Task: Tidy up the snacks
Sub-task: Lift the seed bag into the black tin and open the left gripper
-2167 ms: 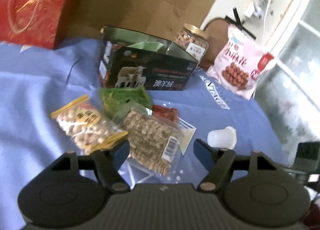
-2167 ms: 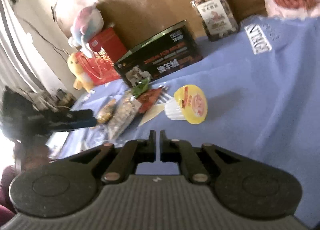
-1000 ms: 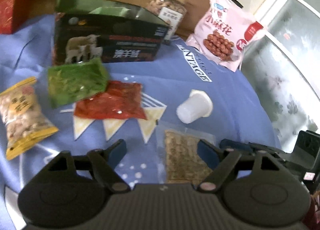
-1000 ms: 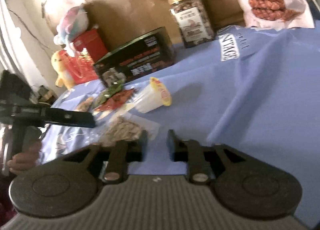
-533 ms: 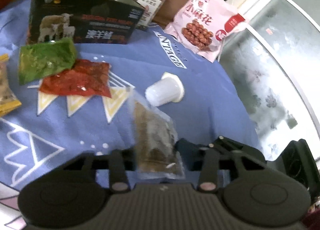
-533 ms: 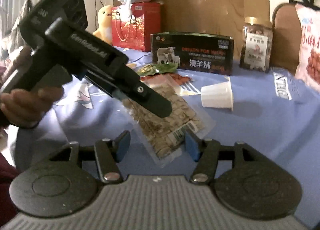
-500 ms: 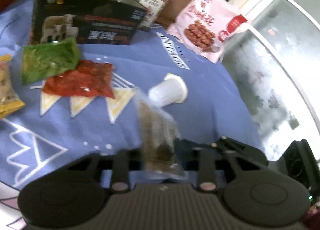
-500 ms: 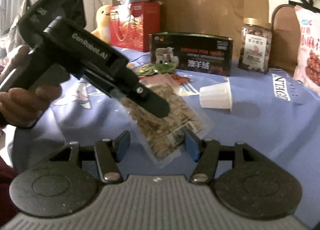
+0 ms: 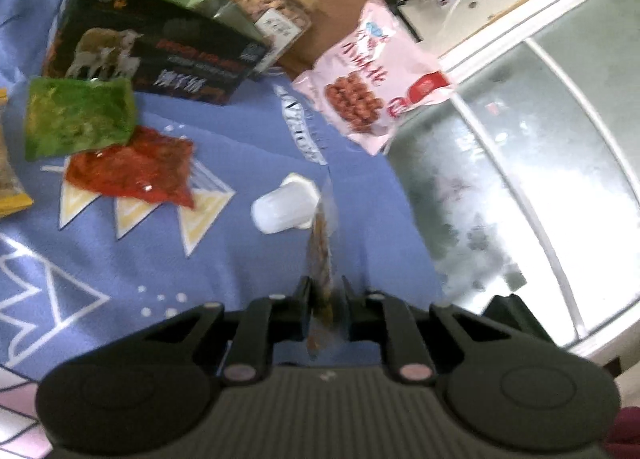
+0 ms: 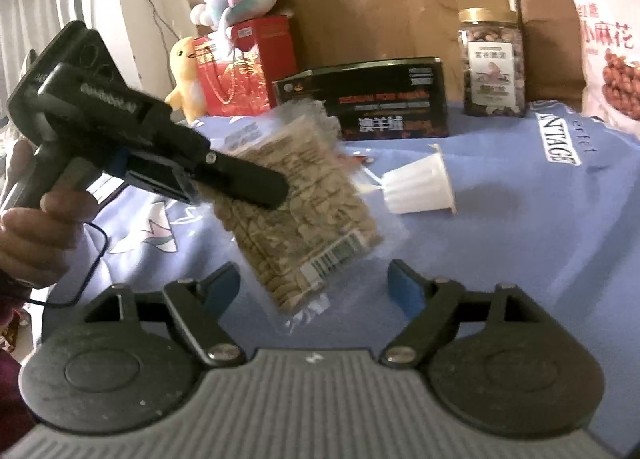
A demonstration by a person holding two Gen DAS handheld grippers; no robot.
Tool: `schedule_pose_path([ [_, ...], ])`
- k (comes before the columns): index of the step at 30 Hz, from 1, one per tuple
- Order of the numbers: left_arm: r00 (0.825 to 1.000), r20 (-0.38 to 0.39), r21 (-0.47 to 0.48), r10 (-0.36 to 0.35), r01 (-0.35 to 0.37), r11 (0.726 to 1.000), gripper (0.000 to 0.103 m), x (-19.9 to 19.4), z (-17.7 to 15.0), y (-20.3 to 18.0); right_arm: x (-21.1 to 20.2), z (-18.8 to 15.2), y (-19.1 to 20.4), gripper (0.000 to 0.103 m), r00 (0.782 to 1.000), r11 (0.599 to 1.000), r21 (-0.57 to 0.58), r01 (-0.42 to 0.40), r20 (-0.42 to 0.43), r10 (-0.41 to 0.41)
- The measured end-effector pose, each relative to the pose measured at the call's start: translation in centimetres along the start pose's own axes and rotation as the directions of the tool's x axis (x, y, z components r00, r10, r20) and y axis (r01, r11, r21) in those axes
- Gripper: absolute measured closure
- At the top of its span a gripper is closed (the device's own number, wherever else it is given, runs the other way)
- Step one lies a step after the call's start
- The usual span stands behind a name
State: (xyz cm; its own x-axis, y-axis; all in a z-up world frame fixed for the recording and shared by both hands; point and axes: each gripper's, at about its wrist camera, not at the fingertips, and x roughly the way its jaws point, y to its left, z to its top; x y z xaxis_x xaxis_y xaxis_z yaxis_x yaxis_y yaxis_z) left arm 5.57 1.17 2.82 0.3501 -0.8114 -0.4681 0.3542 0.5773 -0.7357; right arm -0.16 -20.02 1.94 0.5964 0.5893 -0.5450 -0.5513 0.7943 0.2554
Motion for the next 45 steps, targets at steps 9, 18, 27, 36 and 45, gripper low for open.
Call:
schedule_pose_path([
  [9,0.997,0.071,0.065,0.032,-0.036,0.997,0.090,-2.1,2.5,-1.0,1.6,2.5,0.9,0.064,0.999,0.998,-0.065,0.021,0.025,-0.020],
  [18,0.969,0.222,0.062,0.107,-0.123,0.990,0.084,-3.8,11.4,0.5,4.8,12.2,-1.3,0.066,0.992,0.989,-0.137,0.054,0.119,-0.037],
  [27,0.862,0.269,0.025,0.430,-0.453,0.891,0.044,0.5,18.4,3.9,13.2,17.1,-4.5,0.054,0.980,0.972,-0.138,0.189,0.087,-0.179],
  [36,0.765,0.344,0.074,0.545,-0.600,0.796,0.039,-1.0,15.3,1.7,5.5,13.4,-7.0,0.051,0.970,0.979,0.018,0.201,0.137,-0.201],
  [45,0.854,0.275,0.119,0.442,-0.486,0.866,0.038,-2.1,9.8,-1.7,0.2,6.4,-8.8,0.048,0.983,0.966,0.225,0.131,0.095,-0.156],
])
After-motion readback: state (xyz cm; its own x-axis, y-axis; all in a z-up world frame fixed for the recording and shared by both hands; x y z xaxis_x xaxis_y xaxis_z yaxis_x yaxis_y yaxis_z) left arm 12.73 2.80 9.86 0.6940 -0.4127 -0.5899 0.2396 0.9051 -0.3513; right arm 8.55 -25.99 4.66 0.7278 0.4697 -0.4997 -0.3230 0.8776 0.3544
